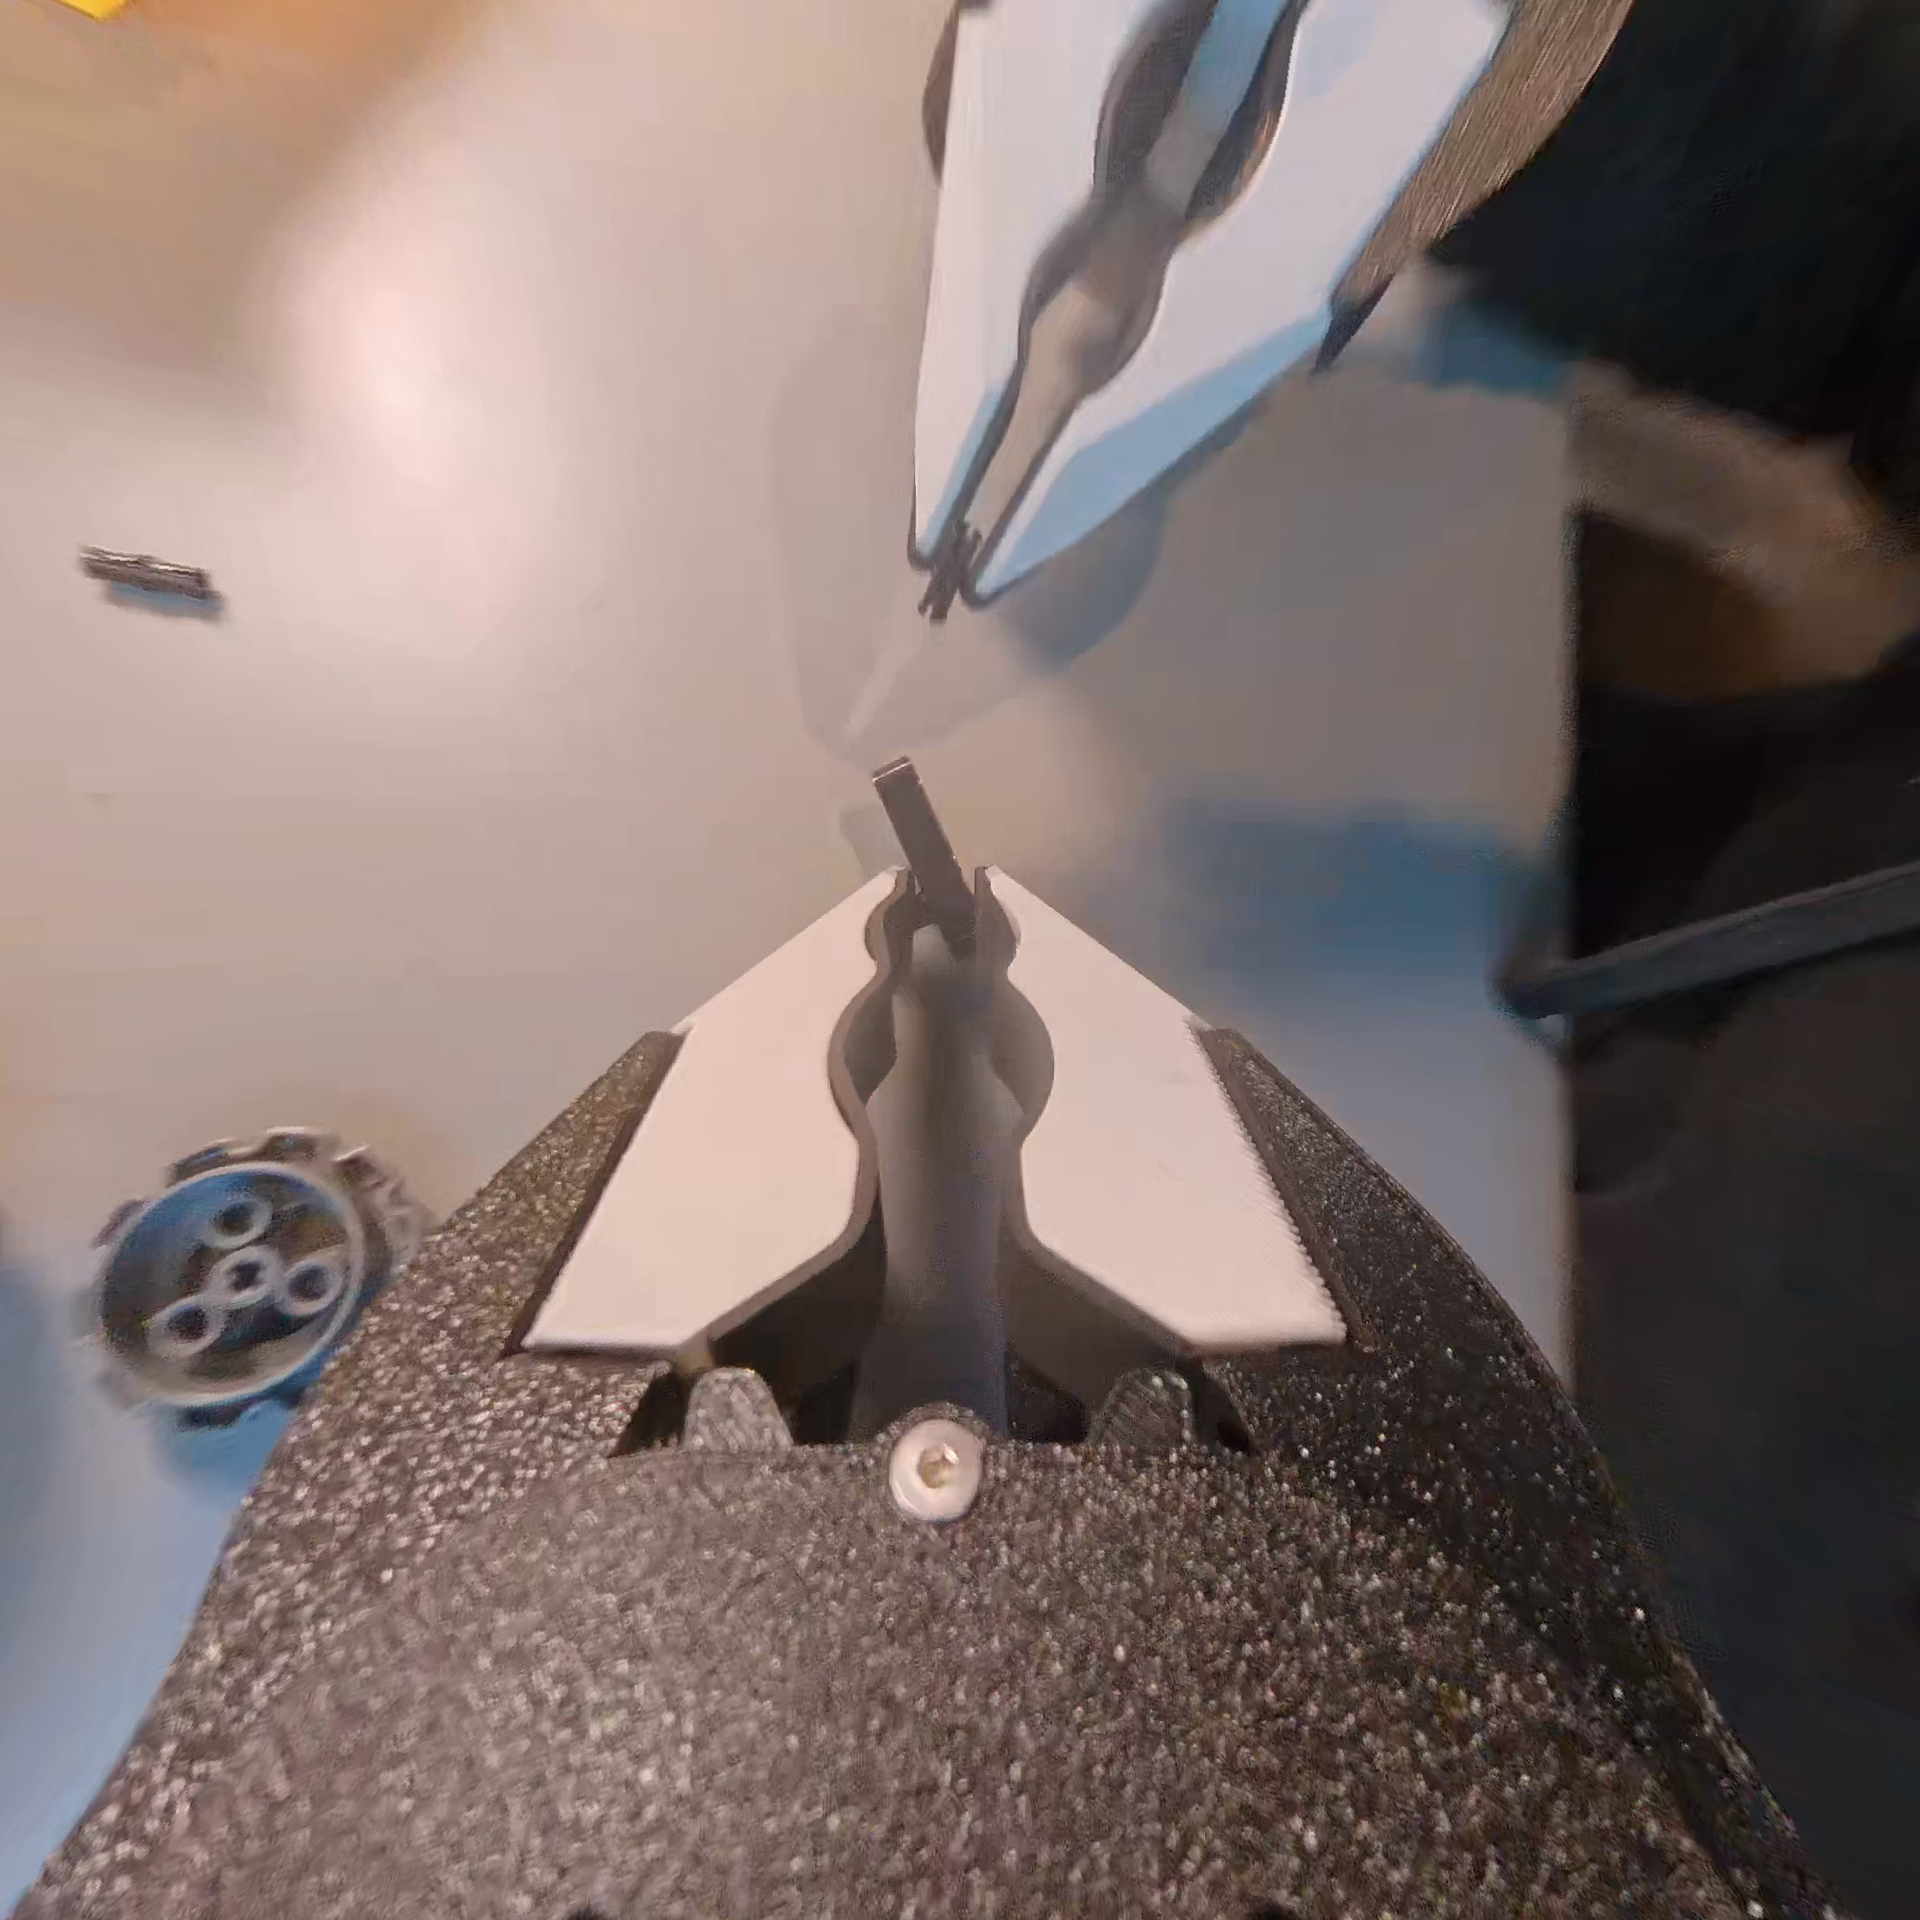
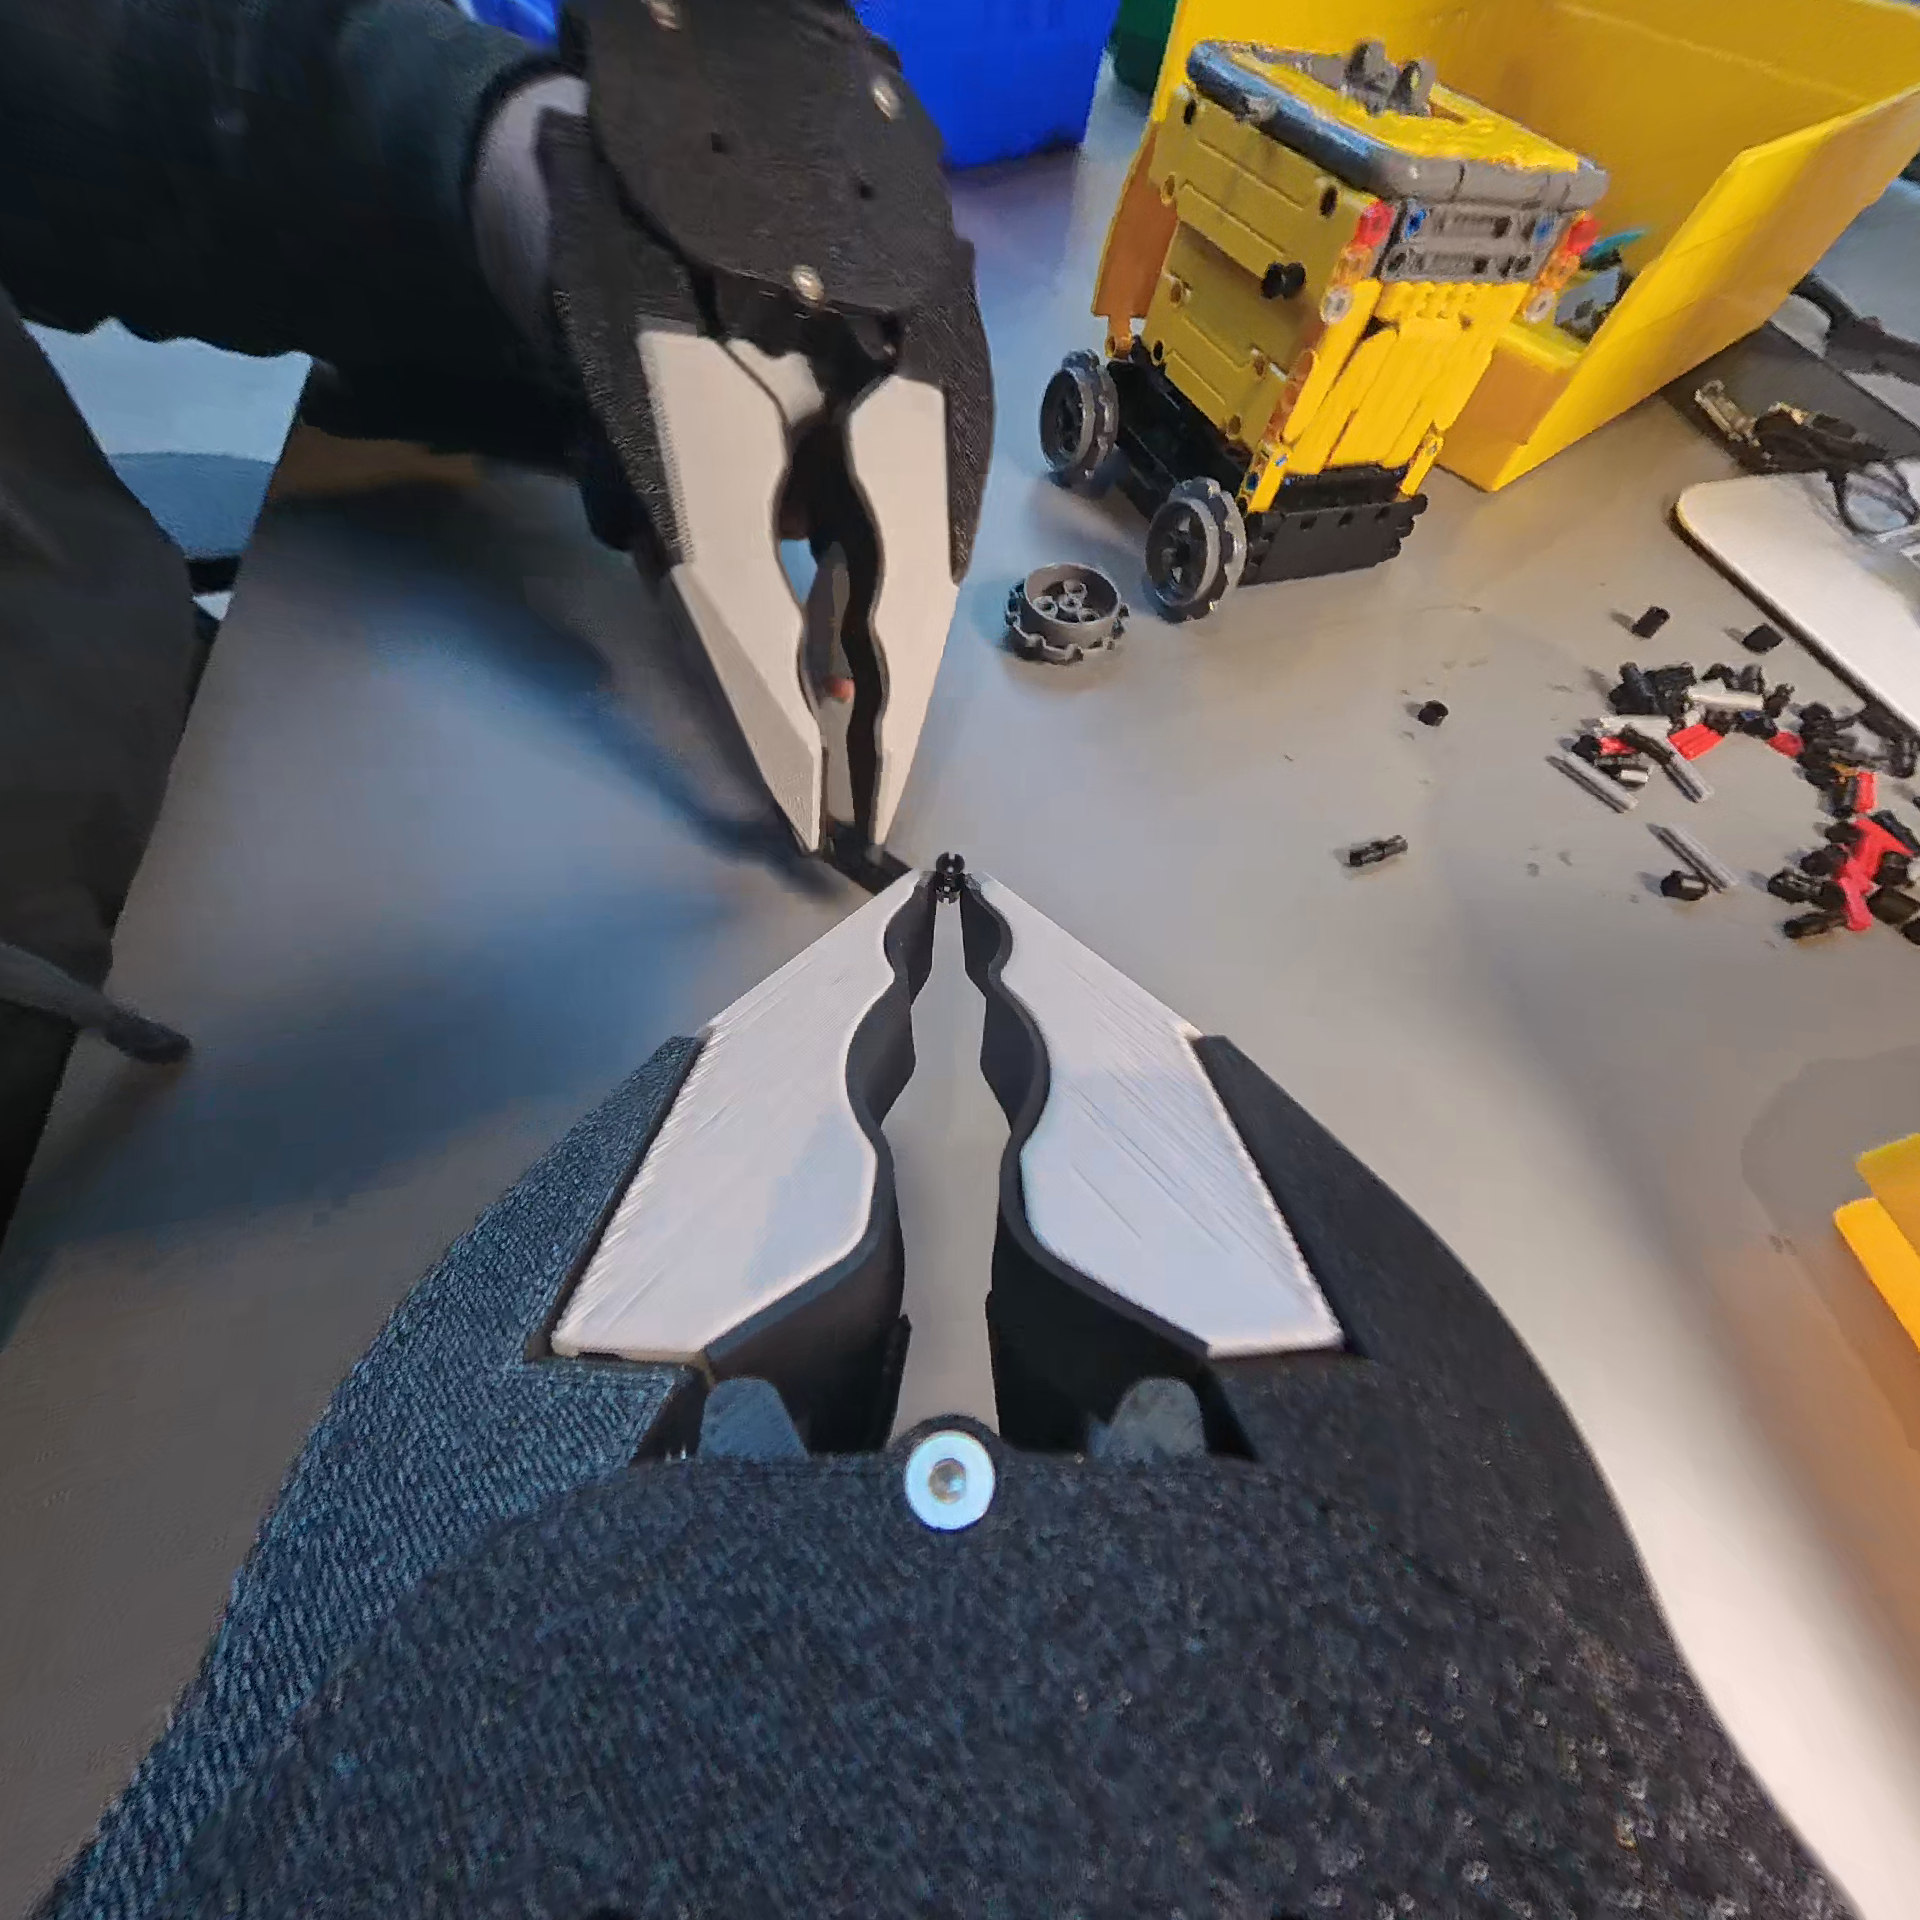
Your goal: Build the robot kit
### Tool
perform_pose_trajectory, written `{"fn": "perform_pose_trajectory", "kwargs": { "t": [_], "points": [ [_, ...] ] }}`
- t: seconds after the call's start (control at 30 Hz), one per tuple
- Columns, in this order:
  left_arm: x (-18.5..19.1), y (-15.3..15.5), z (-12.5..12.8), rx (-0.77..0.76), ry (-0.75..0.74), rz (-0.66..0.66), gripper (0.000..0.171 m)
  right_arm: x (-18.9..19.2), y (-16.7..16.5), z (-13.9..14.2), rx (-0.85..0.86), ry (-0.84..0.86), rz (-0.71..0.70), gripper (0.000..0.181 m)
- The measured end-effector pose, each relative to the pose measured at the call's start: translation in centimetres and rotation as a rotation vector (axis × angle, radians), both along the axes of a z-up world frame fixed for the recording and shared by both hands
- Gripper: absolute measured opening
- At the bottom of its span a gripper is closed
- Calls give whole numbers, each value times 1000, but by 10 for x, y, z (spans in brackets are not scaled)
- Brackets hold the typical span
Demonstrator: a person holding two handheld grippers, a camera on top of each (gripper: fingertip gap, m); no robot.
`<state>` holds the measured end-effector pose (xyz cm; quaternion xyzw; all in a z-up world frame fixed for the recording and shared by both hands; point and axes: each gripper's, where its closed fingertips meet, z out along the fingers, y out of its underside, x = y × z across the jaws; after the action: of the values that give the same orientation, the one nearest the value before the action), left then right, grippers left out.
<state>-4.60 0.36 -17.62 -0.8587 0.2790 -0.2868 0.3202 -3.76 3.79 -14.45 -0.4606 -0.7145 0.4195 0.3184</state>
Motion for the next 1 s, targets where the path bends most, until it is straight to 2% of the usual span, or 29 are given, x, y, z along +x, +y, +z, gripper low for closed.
{"fn": "perform_pose_trajectory", "kwargs": {
  "t": [0.13,0.37,0.7,1.0],
  "points": [
    [6,2,23,-107,-296,-2,8,0,-12,17,-2,93,61,5],
    [11,13,42,-193,-578,27,7,-1,-9,23,110,150,27,4],
    [7,18,37,-282,-687,93,7,-5,-6,11,246,116,36,4],
    [0,20,43,-276,-760,126,6,-11,-5,16,181,169,-3,4]
  ]
}}
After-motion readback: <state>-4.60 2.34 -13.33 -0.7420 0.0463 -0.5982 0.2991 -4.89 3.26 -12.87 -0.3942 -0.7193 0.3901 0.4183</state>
